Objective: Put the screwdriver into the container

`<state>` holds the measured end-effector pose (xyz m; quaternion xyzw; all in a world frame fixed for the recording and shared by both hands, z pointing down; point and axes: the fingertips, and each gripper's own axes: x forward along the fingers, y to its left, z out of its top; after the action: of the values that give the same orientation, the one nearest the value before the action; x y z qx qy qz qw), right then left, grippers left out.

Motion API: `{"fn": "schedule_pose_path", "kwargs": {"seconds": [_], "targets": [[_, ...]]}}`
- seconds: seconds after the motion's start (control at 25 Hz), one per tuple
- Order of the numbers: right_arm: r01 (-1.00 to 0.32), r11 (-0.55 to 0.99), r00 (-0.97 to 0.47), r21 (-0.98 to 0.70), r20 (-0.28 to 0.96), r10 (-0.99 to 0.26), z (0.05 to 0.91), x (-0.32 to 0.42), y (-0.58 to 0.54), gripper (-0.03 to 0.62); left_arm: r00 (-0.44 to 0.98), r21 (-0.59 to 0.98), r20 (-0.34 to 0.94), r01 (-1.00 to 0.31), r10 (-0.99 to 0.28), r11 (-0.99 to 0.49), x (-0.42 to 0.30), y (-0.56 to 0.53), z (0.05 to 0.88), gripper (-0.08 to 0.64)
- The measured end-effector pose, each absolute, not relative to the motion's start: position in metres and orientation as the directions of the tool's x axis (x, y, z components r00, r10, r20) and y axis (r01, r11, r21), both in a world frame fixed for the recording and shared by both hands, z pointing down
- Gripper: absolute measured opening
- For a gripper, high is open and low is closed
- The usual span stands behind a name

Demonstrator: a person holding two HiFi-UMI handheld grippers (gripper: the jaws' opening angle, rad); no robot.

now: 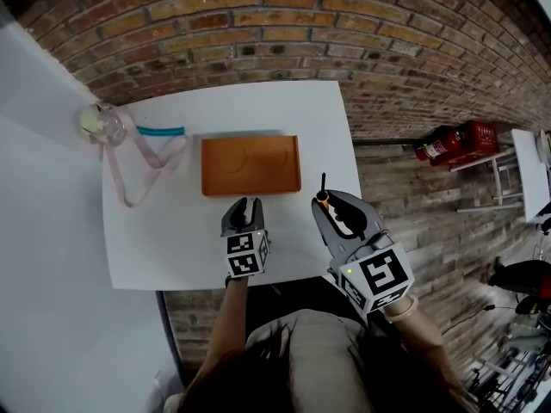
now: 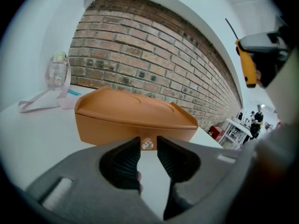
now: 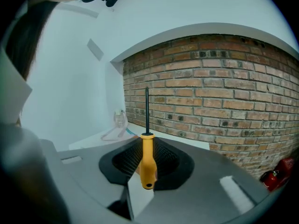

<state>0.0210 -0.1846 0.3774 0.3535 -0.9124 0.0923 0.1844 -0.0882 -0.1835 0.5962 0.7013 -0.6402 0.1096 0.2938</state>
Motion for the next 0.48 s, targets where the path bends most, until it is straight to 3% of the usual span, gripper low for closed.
{"fn": "schedule_pose_path", "kwargs": {"seconds": [0.48], "targets": [[-0.695, 0.718, -0.662, -0.035, 0.420, -0.621, 0.382, 0.030, -0.187, 0.072, 0.089, 0.200, 0.569, -0.979, -0.817, 0.032, -0.087, -0.190, 0.610, 0.118]]}}
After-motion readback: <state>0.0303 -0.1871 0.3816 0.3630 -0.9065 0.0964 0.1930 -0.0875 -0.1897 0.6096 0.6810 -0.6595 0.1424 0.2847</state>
